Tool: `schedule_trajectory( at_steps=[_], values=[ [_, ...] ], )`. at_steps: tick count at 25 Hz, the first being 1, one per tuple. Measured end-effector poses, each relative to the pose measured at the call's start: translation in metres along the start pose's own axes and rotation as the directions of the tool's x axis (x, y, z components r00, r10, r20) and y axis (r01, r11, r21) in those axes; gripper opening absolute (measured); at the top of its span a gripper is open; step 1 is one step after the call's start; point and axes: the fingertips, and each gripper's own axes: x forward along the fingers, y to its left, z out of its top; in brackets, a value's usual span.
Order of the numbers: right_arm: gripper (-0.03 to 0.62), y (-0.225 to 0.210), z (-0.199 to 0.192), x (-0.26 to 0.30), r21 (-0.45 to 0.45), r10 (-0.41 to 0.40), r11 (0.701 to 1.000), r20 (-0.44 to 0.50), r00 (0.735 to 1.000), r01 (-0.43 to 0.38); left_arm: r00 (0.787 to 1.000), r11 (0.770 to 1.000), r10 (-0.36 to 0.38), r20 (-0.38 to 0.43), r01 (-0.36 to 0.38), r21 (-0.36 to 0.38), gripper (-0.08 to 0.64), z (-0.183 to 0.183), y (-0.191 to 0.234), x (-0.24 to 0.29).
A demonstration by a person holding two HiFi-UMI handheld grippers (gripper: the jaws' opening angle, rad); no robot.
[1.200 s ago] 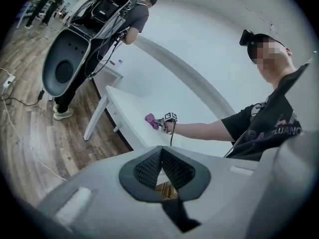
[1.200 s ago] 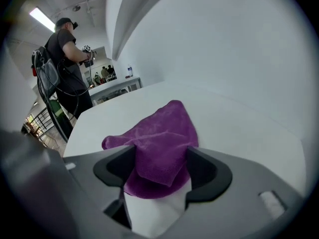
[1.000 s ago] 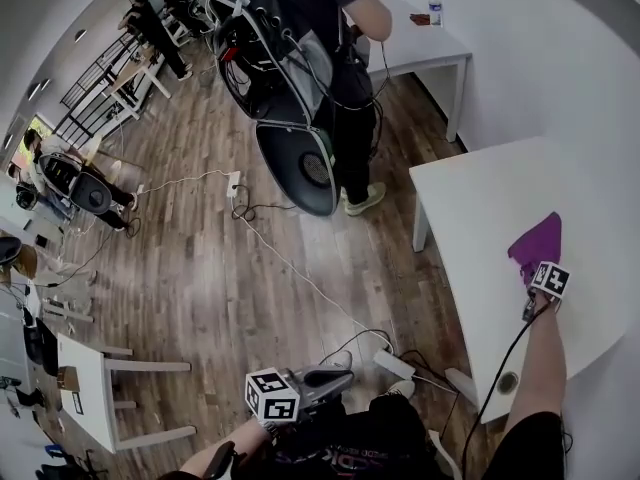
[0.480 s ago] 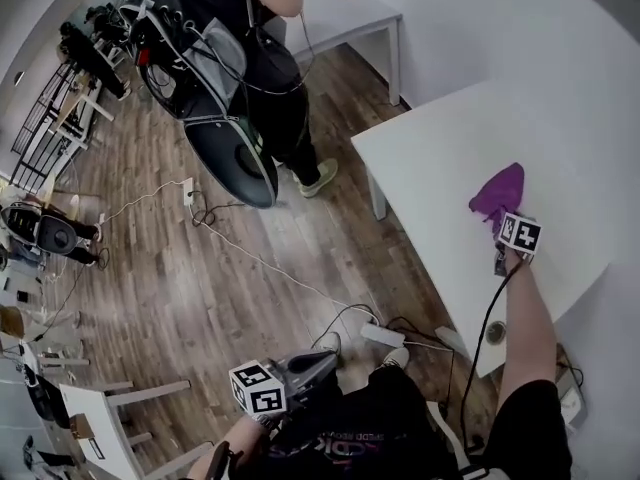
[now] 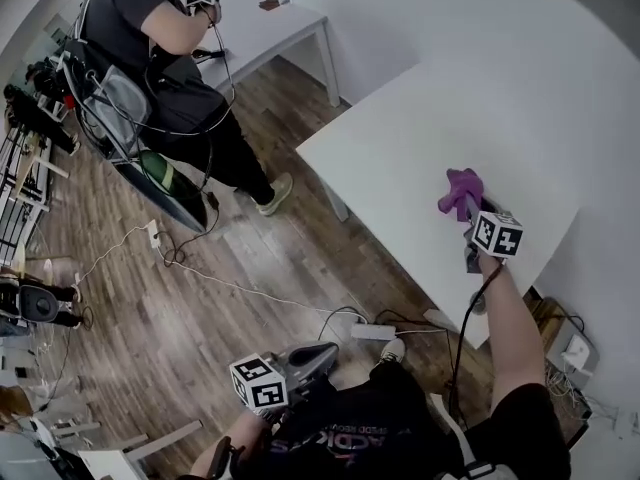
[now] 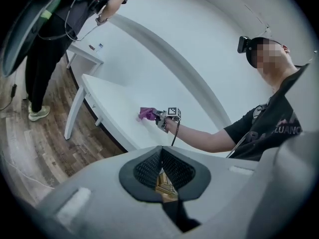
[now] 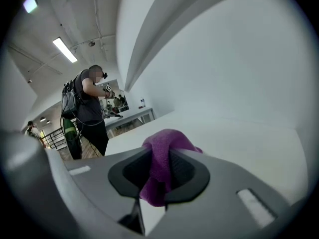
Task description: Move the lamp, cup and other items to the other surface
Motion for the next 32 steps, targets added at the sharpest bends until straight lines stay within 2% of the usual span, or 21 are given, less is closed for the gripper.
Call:
schedule_trajectory(
  at_steps=[4,8,16,23,29,32],
  values=[
    [0.071,0.015,0.008,-0.037,0.038,-0.008,0.999,0.092,0.996,0.005,0.998,0.997,-0.062,-0.027,0.063,0.039,0.0,0.016,0.006,0.008],
    [0.071,0.05,0.013,-0.086,0.063,0.0,0.998,0.185,0.983,-0.012,0.993,0.991,-0.115,-0.03,0.117,0.07,0.0,0.035,0.006,0.001],
    [0.071,0.13,0.023,-0.168,0.098,0.046,0.992,0.314,0.948,-0.081,0.966,0.959,-0.239,-0.095,0.25,0.136,0.0,0.052,0.004,-0.006],
    [0.071,0.172,0.005,-0.252,0.08,0.011,0.996,0.357,0.934,-0.043,0.923,0.918,-0.345,-0.171,0.37,0.146,0.0,0.042,-0.01,-0.01],
    [0.069,0.214,-0.024,-0.3,0.146,-0.048,0.989,0.399,0.916,-0.012,0.879,0.881,-0.408,-0.245,0.45,0.147,0.0,0.032,-0.011,-0.021],
    [0.071,0.235,-0.046,-0.309,0.164,-0.048,0.986,0.401,0.915,-0.02,0.858,0.864,-0.427,-0.286,0.48,0.149,0.0,0.023,-0.014,-0.027]
  ],
)
